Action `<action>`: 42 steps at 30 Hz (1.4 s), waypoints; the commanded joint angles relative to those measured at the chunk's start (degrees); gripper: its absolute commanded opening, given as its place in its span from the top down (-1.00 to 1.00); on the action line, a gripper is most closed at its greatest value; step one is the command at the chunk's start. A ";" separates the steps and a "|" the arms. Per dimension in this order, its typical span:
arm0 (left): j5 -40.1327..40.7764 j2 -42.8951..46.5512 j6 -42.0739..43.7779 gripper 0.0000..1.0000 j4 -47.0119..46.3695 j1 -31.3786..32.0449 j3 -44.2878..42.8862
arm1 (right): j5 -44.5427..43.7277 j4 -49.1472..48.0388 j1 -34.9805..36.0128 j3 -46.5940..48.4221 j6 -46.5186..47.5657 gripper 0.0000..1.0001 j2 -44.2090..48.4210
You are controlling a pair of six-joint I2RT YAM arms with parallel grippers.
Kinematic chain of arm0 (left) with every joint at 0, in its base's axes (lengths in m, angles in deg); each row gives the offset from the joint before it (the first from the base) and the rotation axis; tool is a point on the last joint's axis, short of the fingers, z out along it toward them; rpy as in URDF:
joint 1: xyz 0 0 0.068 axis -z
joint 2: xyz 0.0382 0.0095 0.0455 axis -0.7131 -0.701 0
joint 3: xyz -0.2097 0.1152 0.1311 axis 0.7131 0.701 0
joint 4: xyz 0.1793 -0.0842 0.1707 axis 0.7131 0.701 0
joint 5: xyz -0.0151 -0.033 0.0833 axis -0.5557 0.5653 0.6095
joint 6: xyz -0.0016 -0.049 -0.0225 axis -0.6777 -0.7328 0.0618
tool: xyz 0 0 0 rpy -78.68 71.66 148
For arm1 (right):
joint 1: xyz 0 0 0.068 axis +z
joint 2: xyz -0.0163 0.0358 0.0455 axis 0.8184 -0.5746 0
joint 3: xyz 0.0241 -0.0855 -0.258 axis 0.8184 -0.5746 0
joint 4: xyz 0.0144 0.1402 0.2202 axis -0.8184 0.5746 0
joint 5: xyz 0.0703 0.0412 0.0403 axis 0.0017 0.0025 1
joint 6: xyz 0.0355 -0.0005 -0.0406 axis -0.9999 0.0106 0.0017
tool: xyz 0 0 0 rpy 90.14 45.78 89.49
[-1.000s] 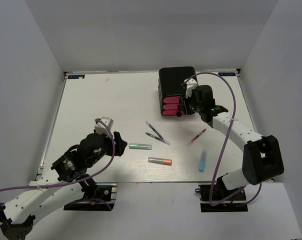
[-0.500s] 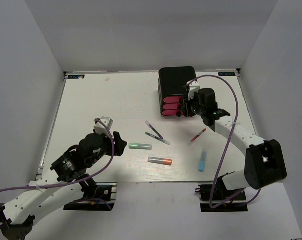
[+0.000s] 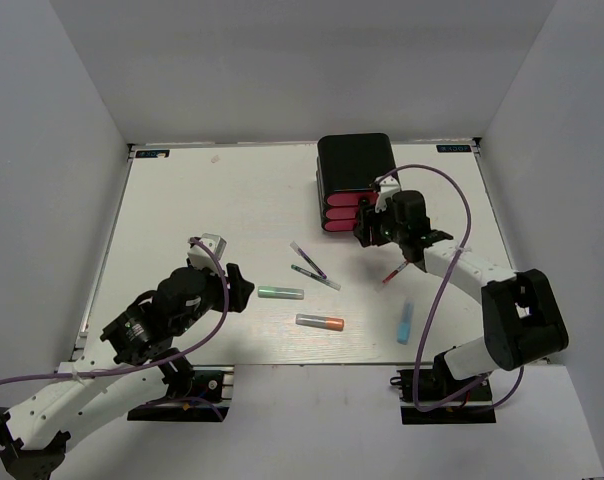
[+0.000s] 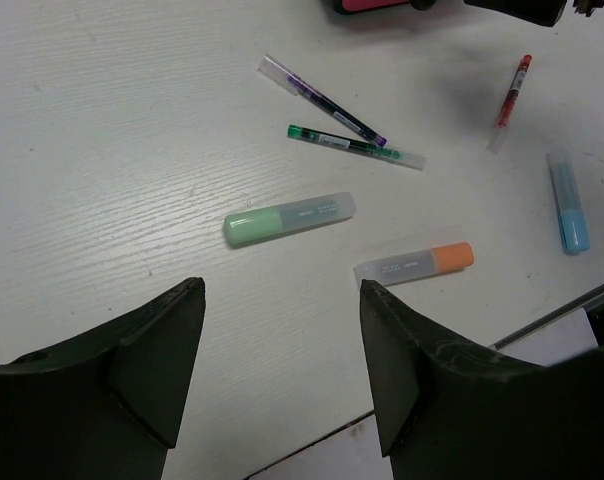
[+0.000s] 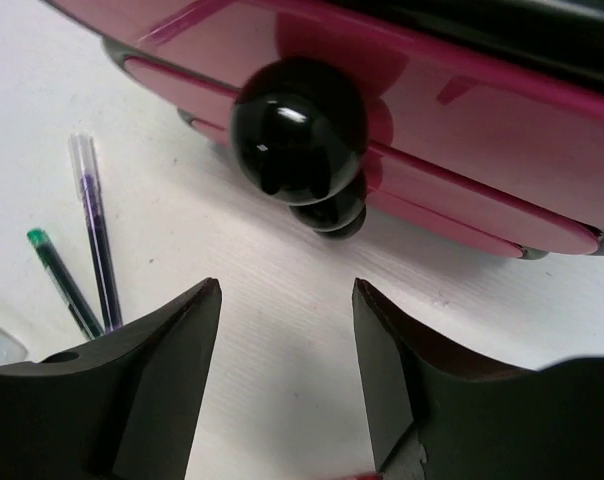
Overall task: Sort the stationery into containers
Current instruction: Open the drawer
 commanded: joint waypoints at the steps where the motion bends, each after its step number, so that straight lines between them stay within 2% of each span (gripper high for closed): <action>1: -0.69 0.07 0.38 -0.47 -1.07 -0.08 0.49 | -3.23 -7.55 -0.14 -1.99 -5.18 -0.23 -0.58; 9: -0.69 0.07 0.38 -0.47 -1.07 -0.08 0.49 | -6.32 -20.03 0.04 -7.02 -9.93 -0.14 0.74; 23: -0.16 0.07 0.38 -0.47 -1.60 -0.08 0.49 | -6.85 -25.40 -0.14 -5.96 -15.20 -0.14 -4.35; 35: -0.16 0.07 0.38 -0.47 -1.60 -0.08 0.49 | -10.98 -33.03 -0.05 -7.90 -18.10 0.03 -5.85; 42: -0.16 -0.46 0.38 -0.47 -1.60 -0.08 0.49 | -11.68 -33.13 -0.22 -7.19 -19.25 0.06 -7.87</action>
